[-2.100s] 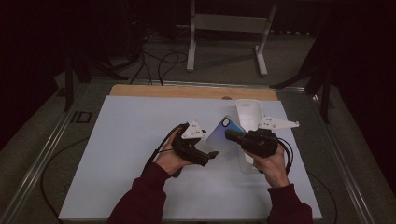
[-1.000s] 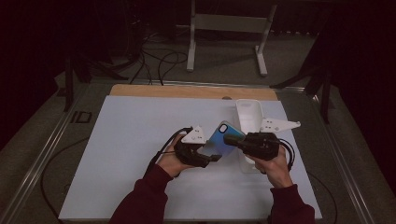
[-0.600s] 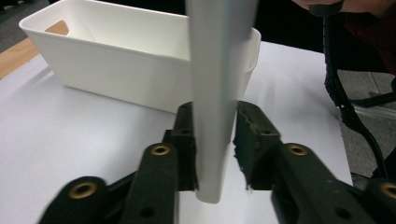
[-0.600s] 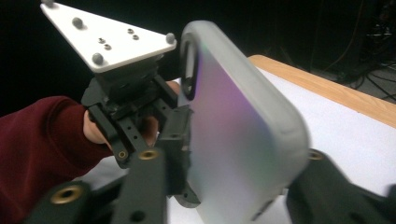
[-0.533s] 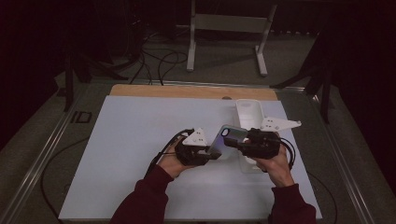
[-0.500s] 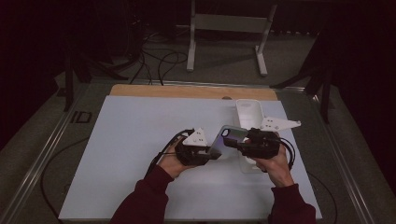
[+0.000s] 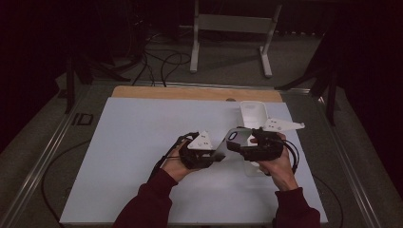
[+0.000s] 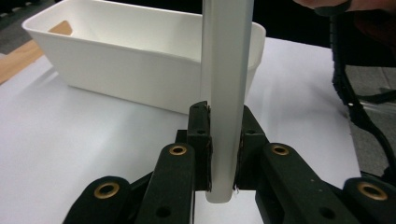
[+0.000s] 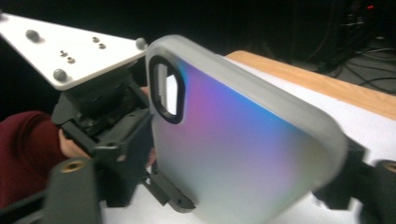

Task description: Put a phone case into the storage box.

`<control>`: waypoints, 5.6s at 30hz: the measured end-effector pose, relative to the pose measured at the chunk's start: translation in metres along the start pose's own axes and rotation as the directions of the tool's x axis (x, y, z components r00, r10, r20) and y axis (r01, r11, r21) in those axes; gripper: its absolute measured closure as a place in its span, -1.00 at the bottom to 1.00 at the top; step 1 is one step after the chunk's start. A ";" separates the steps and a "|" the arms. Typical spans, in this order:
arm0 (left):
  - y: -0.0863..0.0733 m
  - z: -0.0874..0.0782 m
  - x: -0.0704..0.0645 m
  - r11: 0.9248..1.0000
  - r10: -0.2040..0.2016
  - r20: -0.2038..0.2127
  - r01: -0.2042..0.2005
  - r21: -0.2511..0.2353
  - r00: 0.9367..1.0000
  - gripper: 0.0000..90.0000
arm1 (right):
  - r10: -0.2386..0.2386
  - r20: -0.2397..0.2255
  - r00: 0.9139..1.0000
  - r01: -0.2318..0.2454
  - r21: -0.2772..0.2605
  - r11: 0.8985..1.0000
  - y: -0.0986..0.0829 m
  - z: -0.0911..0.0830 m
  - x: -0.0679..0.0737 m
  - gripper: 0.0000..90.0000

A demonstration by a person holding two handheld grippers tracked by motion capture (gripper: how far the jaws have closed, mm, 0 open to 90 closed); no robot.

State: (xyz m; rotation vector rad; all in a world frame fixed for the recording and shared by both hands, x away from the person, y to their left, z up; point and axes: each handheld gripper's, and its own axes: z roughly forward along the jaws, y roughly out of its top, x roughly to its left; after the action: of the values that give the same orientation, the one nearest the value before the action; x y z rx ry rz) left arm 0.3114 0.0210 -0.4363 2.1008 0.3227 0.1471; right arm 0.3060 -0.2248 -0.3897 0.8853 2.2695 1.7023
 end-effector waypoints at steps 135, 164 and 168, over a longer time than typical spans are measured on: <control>-0.036 -0.085 0.034 0.972 -0.235 -0.476 0.197 -0.129 0.848 -0.98 | 0.086 0.383 0.920 -0.029 -0.151 0.988 0.033 0.002 -0.009 -0.63; -0.070 -0.120 0.043 0.970 -0.244 -0.549 0.210 -0.126 0.799 -1.00 | 0.097 0.446 0.890 -0.026 -0.162 0.986 0.041 -0.005 -0.031 -0.62; -0.074 -0.123 0.043 0.970 -0.243 -0.557 0.211 -0.123 0.794 -1.00 | 0.099 0.455 0.885 -0.026 -0.165 0.986 0.042 -0.005 -0.033 -0.62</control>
State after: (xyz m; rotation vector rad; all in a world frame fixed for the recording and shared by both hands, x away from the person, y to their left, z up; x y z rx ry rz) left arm 0.3114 0.1710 -0.4363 1.9032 0.9183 0.6415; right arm 0.3452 -0.2399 -0.3563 1.1893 1.7882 1.4663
